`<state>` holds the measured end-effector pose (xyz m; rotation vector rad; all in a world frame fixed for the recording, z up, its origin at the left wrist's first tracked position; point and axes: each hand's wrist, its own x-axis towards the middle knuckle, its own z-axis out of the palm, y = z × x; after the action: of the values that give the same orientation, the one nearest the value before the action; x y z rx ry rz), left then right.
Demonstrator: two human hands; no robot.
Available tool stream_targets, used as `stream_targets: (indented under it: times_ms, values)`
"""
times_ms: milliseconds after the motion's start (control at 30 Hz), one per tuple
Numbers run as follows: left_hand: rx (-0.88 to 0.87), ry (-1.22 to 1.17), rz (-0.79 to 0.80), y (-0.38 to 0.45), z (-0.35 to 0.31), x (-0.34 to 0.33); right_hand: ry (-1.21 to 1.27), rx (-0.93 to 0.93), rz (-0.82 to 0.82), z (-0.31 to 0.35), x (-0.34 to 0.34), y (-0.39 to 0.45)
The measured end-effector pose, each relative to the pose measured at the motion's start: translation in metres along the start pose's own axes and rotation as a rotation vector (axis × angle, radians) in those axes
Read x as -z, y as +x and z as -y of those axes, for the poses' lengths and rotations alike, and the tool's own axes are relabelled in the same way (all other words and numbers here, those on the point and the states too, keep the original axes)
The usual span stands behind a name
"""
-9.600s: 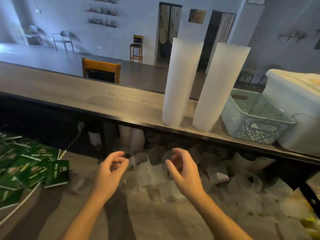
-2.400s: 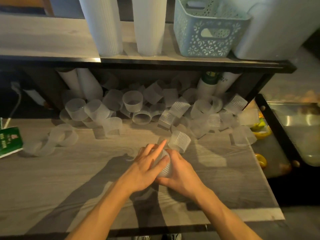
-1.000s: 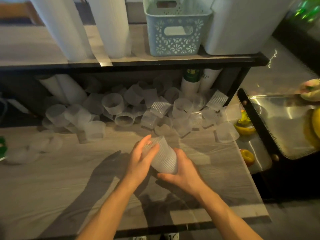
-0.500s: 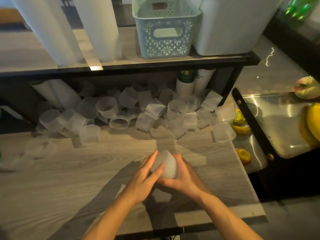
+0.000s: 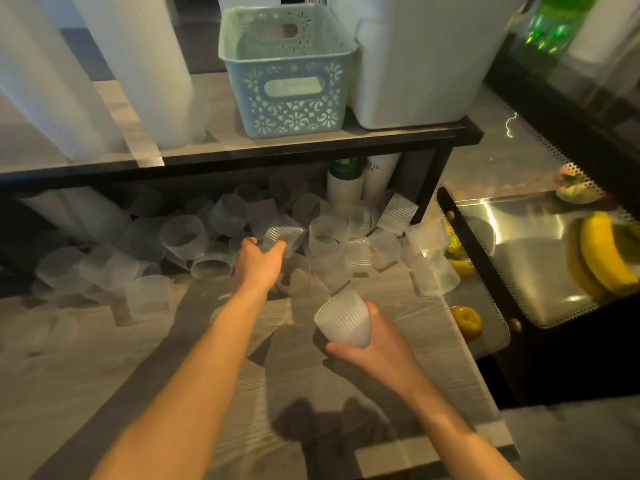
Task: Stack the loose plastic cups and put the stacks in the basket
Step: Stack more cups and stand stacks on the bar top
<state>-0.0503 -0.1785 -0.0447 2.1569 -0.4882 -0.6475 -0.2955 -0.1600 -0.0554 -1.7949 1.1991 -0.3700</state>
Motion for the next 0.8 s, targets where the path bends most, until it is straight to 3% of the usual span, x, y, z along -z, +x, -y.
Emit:
stream_targets:
  times_ms: [133,333,467,567,800]
  values:
    - [0.168,-0.003,-0.005,0.031,-0.009,-0.010,-0.006,-0.008,-0.014,-0.005,0.007,0.007]
    - [0.251,0.016,-0.044,0.040,-0.020,-0.023,0.000,-0.025,0.015,-0.009,0.007,0.017]
    - [0.248,-0.035,-0.023,0.042,-0.018,-0.024,0.005,-0.028,0.013,-0.007,0.007,0.022]
    - [0.231,-0.219,0.010,0.030,-0.017,-0.016,-0.011,-0.023,0.022,-0.004,0.007,0.025]
    - [0.116,-0.501,0.226,-0.022,0.014,0.024,-0.012,-0.014,0.052,0.004,0.000,0.028]
